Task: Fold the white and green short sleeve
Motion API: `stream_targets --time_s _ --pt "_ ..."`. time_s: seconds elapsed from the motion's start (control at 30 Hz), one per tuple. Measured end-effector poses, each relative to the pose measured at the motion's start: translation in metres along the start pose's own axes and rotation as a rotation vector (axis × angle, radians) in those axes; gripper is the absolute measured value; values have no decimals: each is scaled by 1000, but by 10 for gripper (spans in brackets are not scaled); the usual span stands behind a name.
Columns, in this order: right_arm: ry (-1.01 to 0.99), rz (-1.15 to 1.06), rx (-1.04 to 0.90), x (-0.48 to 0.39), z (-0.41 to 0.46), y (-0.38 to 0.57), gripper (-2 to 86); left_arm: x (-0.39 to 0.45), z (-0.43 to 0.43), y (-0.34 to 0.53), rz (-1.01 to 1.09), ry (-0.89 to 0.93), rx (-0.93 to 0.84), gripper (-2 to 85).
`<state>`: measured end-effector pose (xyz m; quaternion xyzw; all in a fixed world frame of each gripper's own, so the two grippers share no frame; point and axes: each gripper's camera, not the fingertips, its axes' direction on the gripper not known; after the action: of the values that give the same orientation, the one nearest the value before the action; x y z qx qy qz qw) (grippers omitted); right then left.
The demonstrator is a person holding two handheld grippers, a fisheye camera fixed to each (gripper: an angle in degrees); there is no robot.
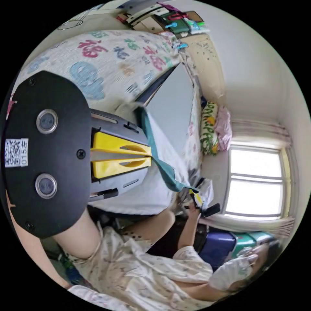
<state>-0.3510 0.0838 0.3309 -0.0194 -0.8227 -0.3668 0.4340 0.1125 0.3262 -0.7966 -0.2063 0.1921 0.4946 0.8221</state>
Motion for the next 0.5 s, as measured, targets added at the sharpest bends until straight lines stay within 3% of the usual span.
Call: stream_targets --time_s 0.07,0.17,0.4,0.5 --pt "-51 -84 -162 -54 6 46 -9 52 15 43 26 69 -174 -6" --pt "-44 -151 -320 -101 7 69 -8 96 13 60 68 78 -240 -6" --pt "-18 -195 -374 -133 -49 50 6 111 -20 33 43 24 -249 6" --pt "-142 -122 -415 -117 -65 38 65 99 -10 18 -53 109 -338 34"
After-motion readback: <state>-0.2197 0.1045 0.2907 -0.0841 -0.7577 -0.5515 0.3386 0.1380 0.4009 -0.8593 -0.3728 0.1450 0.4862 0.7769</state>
